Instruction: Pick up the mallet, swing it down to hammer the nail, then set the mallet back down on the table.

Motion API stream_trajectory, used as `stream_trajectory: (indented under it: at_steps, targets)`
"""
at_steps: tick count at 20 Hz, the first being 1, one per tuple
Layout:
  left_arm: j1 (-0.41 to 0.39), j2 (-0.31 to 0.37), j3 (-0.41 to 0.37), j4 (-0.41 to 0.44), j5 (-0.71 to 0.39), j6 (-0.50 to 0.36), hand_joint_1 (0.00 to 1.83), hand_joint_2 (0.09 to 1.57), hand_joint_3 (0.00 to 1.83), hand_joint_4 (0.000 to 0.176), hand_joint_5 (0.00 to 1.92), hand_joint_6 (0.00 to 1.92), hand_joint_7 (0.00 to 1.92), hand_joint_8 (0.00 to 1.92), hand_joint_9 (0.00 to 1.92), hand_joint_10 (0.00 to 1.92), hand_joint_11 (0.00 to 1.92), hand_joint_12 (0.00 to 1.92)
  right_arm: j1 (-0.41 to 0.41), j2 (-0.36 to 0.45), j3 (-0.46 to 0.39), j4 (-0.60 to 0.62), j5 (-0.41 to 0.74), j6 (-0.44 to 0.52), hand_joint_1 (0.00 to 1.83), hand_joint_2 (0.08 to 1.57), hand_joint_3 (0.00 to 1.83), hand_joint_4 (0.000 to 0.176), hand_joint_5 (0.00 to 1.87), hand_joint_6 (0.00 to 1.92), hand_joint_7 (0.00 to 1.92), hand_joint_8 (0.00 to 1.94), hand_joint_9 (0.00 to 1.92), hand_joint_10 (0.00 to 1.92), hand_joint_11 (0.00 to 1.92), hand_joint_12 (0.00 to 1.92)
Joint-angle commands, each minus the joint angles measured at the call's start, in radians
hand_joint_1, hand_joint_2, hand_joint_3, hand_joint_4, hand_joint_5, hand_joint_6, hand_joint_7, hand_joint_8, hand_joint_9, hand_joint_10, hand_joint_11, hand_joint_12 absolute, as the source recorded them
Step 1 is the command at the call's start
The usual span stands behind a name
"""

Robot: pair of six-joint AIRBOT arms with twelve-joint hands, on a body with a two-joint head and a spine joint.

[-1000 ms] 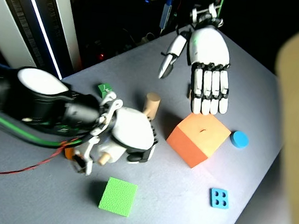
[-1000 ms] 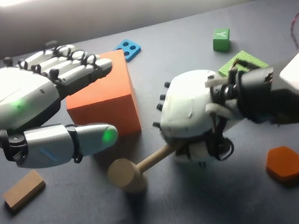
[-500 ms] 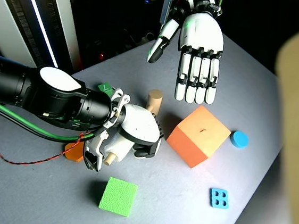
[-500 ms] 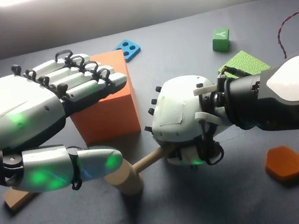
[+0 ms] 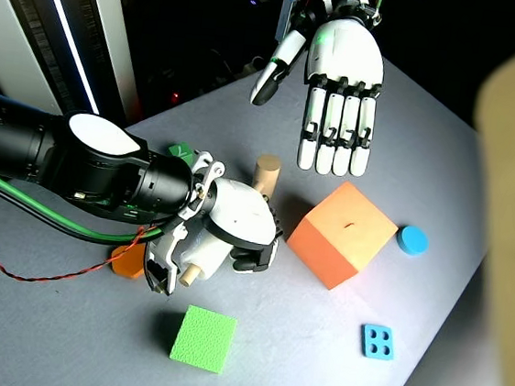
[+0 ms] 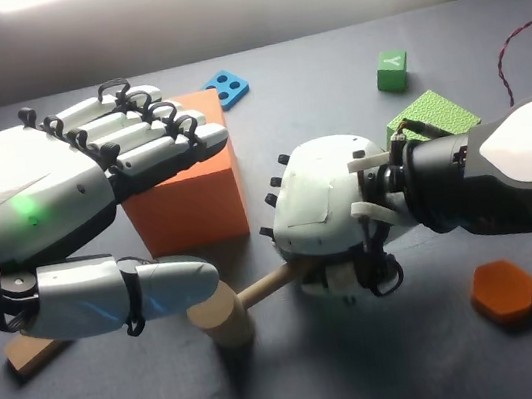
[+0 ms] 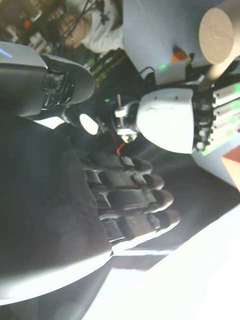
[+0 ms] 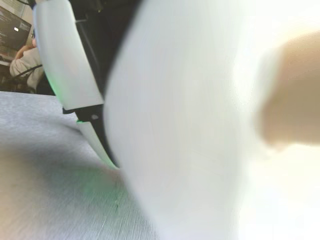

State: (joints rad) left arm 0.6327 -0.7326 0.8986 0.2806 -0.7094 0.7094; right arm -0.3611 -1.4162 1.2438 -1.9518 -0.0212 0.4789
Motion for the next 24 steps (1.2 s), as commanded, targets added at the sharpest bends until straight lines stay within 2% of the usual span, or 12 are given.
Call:
stream_trajectory:
  at_steps: [1, 3, 5, 6, 7, 9, 11, 16, 21, 22, 23, 24]
  targets:
    - [-0.004, 0.009, 0.004, -0.021, -0.121, 0.001, 0.0, 1.22, 0.0, 0.0, 0.13, 0.01, 0.14, 0.01, 0.11, 0.01, 0.0, 0.13, 0.008, 0.004, -0.008, -0.004, -0.027, -0.006, 0.44, 1.31, 0.0, 0.0, 0.7, 1.92, 0.78, 1.94, 0.68, 1.92, 0.58, 1.92]
    - [-0.001, 0.009, 0.005, -0.021, -0.121, 0.001, 0.0, 1.22, 0.0, 0.0, 0.12, 0.0, 0.12, 0.0, 0.09, 0.0, 0.0, 0.07, 0.009, 0.004, -0.009, -0.004, -0.037, -0.007, 0.35, 1.27, 0.0, 0.0, 0.38, 1.9, 0.48, 1.94, 0.4, 1.92, 0.26, 1.92]
    - [0.003, 0.011, 0.006, -0.022, -0.122, 0.0, 0.0, 1.22, 0.0, 0.0, 0.11, 0.0, 0.12, 0.0, 0.09, 0.0, 0.0, 0.09, 0.009, 0.008, -0.012, -0.004, -0.038, -0.007, 0.4, 1.16, 0.0, 0.0, 0.44, 0.99, 0.53, 1.05, 0.48, 1.17, 0.27, 1.45]
    - [0.003, 0.011, 0.007, -0.022, -0.122, 0.0, 0.0, 1.22, 0.0, 0.0, 0.11, 0.0, 0.12, 0.0, 0.09, 0.0, 0.0, 0.09, 0.009, 0.012, -0.015, -0.004, -0.039, -0.007, 0.4, 1.16, 0.0, 0.0, 0.44, 0.99, 0.53, 1.05, 0.48, 1.17, 0.27, 1.45]
    - [0.004, 0.011, 0.008, -0.022, -0.122, -0.001, 0.0, 1.22, 0.0, 0.0, 0.11, 0.0, 0.13, 0.0, 0.1, 0.0, 0.0, 0.12, 0.009, 0.018, -0.021, -0.004, -0.04, -0.007, 0.37, 1.17, 0.0, 0.0, 0.5, 0.57, 0.6, 0.63, 0.52, 0.8, 0.25, 1.23]
    - [0.003, 0.011, 0.009, -0.022, -0.122, -0.002, 0.0, 1.22, 0.0, 0.0, 0.12, 0.0, 0.13, 0.0, 0.1, 0.0, 0.0, 0.07, 0.014, 0.035, -0.04, -0.004, -0.041, -0.007, 0.39, 1.13, 0.0, 0.0, 0.58, 0.12, 0.65, 0.14, 0.56, 0.33, 0.17, 1.03]
    - [0.003, 0.011, 0.009, -0.022, -0.122, -0.003, 0.0, 1.22, 0.0, 0.0, 0.11, 0.0, 0.13, 0.0, 0.1, 0.0, 0.0, 0.07, 0.021, 0.054, -0.06, -0.004, -0.054, -0.006, 0.36, 1.12, 0.0, 0.0, 0.41, 0.01, 0.47, 0.01, 0.45, 0.06, 0.03, 0.95]
    - [0.002, 0.011, 0.006, -0.022, -0.124, -0.005, 0.0, 1.22, 0.0, 0.0, 0.13, 0.0, 0.15, 0.0, 0.12, 0.0, 0.0, 0.16, 0.071, 0.174, -0.156, -0.004, -0.084, 0.056, 0.59, 0.85, 0.0, 0.0, 0.03, 0.0, 0.01, 0.0, 0.01, 0.0, 0.0, 0.3]
    - [0.003, 0.012, 0.004, -0.022, -0.125, -0.005, 0.0, 1.22, 0.0, 0.0, 0.13, 0.0, 0.14, 0.0, 0.1, 0.01, 0.0, 0.09, 0.121, 0.372, -0.339, -0.003, -0.159, 0.118, 0.57, 0.8, 0.0, 0.0, 0.03, 0.0, 0.01, 0.0, 0.02, 0.0, 0.0, 0.21]
    - [0.003, 0.012, 0.003, -0.022, -0.126, -0.005, 0.0, 1.21, 0.0, 0.0, 0.25, 0.01, 0.3, 0.03, 0.27, 0.0, 0.0, 0.39, 0.128, 0.422, -0.386, -0.003, -0.163, 0.135, 0.53, 0.79, 0.0, 0.0, 0.12, 0.01, 0.14, 0.01, 0.15, 0.01, 0.0, 0.54]
    - [0.003, 0.014, -0.001, -0.022, -0.126, -0.005, 0.09, 1.2, 0.01, 0.0, 0.22, 0.99, 0.17, 1.46, 0.15, 1.45, 0.0, 1.5, 0.145, 0.529, -0.464, -0.002, -0.174, 0.263, 0.49, 0.82, 0.0, 0.0, 0.35, 0.08, 0.43, 0.26, 0.41, 0.51, 0.03, 1.29]
    - [0.003, 0.016, -0.004, -0.022, -0.126, -0.005, 0.09, 1.2, 0.01, 0.0, 0.22, 0.99, 0.17, 1.46, 0.15, 1.45, 0.0, 1.5, 0.15, 0.556, -0.479, -0.002, -0.174, 0.309, 0.49, 0.82, 0.0, 0.0, 0.35, 0.08, 0.43, 0.26, 0.41, 0.51, 0.03, 1.29]
